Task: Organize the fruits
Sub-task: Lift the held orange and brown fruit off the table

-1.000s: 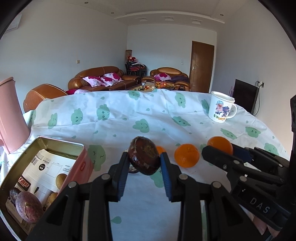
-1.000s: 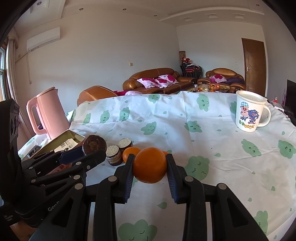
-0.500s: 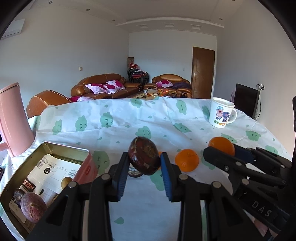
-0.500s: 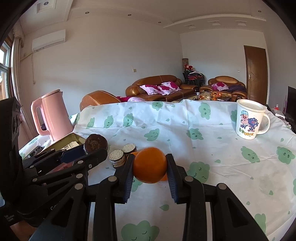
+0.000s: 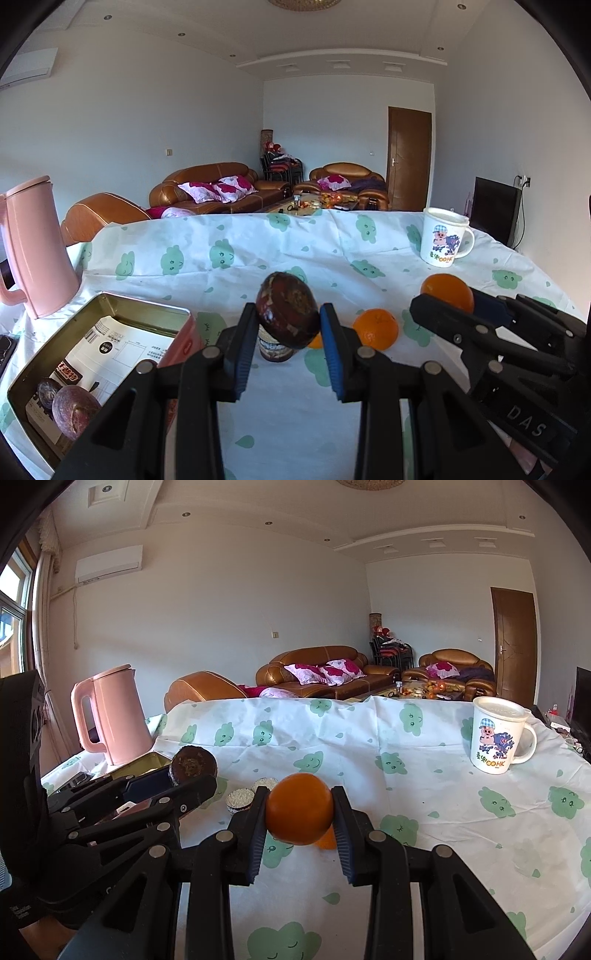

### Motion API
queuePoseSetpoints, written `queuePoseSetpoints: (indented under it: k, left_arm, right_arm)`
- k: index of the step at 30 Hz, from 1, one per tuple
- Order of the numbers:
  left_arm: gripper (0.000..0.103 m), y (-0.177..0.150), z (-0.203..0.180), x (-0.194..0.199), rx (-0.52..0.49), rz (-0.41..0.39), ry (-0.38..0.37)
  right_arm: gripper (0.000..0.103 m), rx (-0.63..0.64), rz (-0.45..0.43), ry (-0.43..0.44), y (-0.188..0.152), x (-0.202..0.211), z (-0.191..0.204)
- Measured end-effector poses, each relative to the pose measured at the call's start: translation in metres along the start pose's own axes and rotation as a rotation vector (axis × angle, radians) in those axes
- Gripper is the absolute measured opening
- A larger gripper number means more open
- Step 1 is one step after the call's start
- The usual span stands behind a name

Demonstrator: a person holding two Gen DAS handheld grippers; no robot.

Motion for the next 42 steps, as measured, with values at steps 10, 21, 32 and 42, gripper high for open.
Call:
queuePoseSetpoints:
  k: [10,21,32,42]
  left_arm:
    - [0.035,-0.002,-0.001,0.011,-0.010,-0.041,0.024]
    - [0.035,-0.006,0.003,0.011,0.002,-0.015,-0.004]
    - [0.035,-0.010,0.033,0.019,0.025,0.033,0.009]
    - [0.035,0.000,0.098,0.037,0.084,0.046,0.114]
  right_arm:
    - [0.035,0.048,-0.044,-0.006,-0.001,0.008,0.009]
    - [0.035,0.080,0.010,-0.014,0.000,-0.001,0.017]
    - [0.035,0.084,0.115,0.064,0.007,-0.023,0.039]
    - [0.035,0.162,0.140,0.194,0.041,-0.036,0.098]
Point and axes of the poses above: each gripper's, at about its wrist camera, not at the fingertips, and x roughly against the way its jaws point, z to its left, y to its top, the point moved 1 cm from there along -x, roughly the way its jaws point, and after that the axes turned 7 degrees about z, right-handed, at the moved point
